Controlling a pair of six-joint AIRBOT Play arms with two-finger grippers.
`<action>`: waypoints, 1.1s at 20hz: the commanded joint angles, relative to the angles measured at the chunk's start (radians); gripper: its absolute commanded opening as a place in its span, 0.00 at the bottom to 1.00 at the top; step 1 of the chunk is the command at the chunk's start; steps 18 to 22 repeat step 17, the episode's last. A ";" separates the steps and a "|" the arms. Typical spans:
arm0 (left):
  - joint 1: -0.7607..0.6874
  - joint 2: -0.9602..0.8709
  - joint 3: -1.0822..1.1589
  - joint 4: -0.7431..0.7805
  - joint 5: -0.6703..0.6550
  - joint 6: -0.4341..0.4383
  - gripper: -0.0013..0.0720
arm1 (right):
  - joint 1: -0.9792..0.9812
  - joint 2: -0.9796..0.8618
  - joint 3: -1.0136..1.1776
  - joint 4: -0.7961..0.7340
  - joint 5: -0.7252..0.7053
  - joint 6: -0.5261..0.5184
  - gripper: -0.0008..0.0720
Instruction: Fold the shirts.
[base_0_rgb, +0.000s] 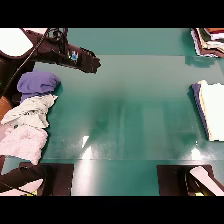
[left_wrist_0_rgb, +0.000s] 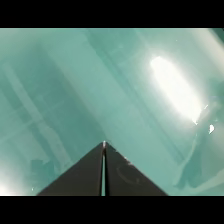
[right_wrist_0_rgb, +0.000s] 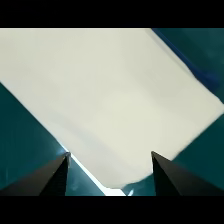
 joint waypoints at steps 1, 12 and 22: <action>0.000 0.000 0.000 -0.001 -0.001 0.000 0.05 | 0.130 0.005 -0.010 0.206 0.010 0.002 0.82; 0.000 0.000 0.000 -0.001 0.123 0.000 0.05 | 0.917 0.005 -0.009 0.304 -0.185 0.000 0.03; 0.000 0.000 0.000 -0.001 0.158 0.000 0.05 | 0.969 0.005 -0.009 0.306 -0.180 0.000 0.03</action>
